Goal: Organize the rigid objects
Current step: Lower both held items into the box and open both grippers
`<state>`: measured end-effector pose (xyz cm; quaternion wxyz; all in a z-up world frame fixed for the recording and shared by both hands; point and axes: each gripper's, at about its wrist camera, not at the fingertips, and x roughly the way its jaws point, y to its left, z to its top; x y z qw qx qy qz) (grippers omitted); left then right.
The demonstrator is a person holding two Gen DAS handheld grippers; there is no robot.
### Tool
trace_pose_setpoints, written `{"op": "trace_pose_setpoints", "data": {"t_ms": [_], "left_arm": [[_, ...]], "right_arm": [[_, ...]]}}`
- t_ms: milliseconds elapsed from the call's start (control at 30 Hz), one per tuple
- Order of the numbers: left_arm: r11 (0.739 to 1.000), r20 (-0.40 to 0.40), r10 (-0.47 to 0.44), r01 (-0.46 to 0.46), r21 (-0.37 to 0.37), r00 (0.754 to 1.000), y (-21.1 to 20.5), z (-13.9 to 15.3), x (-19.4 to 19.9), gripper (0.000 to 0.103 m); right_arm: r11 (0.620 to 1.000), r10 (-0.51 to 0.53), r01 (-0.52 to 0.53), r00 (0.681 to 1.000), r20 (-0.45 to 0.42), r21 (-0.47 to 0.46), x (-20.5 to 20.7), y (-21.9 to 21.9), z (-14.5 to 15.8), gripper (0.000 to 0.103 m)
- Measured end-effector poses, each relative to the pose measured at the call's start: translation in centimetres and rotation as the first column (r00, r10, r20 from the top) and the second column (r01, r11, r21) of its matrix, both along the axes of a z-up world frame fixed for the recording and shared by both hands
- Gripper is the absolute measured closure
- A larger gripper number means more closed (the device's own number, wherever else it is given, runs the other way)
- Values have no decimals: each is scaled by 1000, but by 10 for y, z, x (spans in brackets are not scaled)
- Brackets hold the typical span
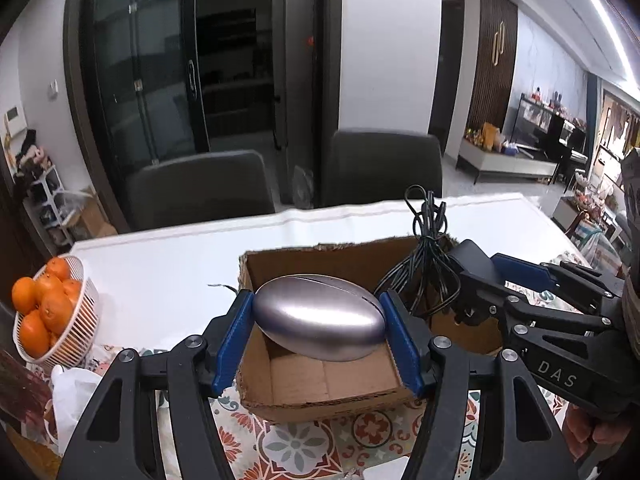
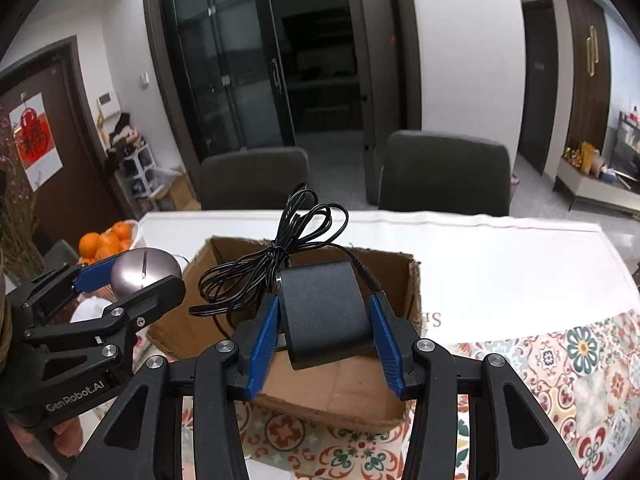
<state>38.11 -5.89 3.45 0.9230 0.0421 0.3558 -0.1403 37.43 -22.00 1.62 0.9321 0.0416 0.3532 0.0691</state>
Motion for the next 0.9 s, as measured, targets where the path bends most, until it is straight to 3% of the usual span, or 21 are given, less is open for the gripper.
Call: {"op": "trace_pose_setpoints", "data": {"t_ms": [267,367,633,900], "left_arm": [[1000,-103,2,-3,-3,995,-8,-19,15,39],[1000,-87,26,-25,17,996,-10,-18,12,26],[998,-36,54,-52,44,998,-8,-11,-17,25],[997,1,74,-74,4,997,7,3,-53,23]], "right_arm": [[999,20,-17,996,-90,34,26,1,-22,56],[999,2,1,995,-95,33,26,-1,-25,56],[999,-43,43,997,-70,10,3,-1,-21,54],[998,-67,67,998,5,-8,-38,9,0,41]]}}
